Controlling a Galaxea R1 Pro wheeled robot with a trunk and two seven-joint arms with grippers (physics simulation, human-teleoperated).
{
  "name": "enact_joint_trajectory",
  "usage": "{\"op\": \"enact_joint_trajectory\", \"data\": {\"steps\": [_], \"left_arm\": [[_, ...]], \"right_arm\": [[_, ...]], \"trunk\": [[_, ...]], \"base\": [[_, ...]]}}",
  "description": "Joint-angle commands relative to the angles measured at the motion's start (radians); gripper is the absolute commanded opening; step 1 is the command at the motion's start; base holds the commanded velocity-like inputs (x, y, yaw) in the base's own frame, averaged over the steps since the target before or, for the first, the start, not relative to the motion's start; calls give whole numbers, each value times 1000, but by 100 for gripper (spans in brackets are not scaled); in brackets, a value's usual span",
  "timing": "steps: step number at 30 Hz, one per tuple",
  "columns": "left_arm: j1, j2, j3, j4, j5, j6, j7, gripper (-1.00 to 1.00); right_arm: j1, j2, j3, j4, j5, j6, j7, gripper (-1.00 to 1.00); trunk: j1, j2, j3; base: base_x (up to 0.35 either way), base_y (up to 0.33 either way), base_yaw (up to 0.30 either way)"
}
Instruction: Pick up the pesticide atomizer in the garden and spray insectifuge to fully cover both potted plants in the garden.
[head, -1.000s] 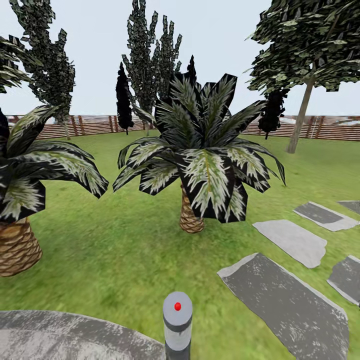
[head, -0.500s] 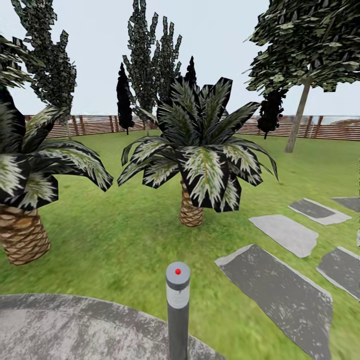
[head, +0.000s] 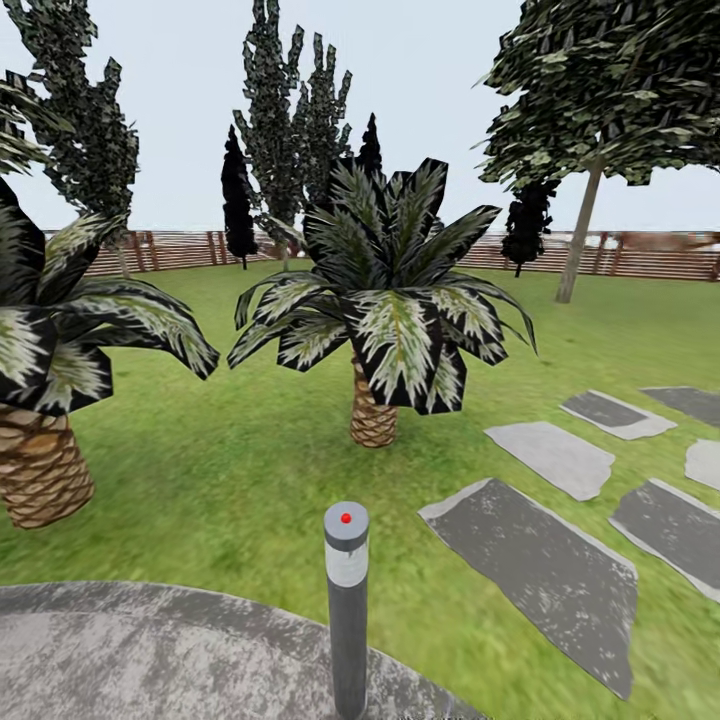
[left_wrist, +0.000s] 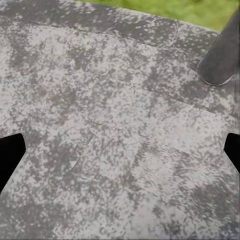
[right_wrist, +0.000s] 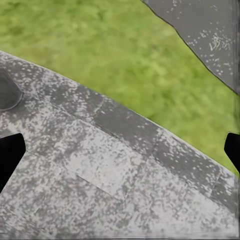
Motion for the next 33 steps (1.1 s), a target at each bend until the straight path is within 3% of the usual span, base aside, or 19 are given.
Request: {"op": "enact_joint_trajectory", "data": {"steps": [1,7,24,33], "left_arm": [[1,0,0,0,0,-6,0,100],[11,2,0,2,0,-57,-5,100],[12,3,0,2,3,-68,-1,100],[10,2,0,3,4,-68,0,100]], "right_arm": [[-1,0,0,1,0,-3,0,100],[-1,4,0,6,-1,-2,0,100],[-1,-2,-18,4,-6,0,5,100],[-1,-2,-26,6,-6,2,7,100]], "trunk": [[0,-1,-1],[0,-1,-1],[0,-1,-1],[0,-1,-1]], "base": [[-5,0,-248],[-1,0,-262],[-2,0,-268],[-266,0,-268]]}}
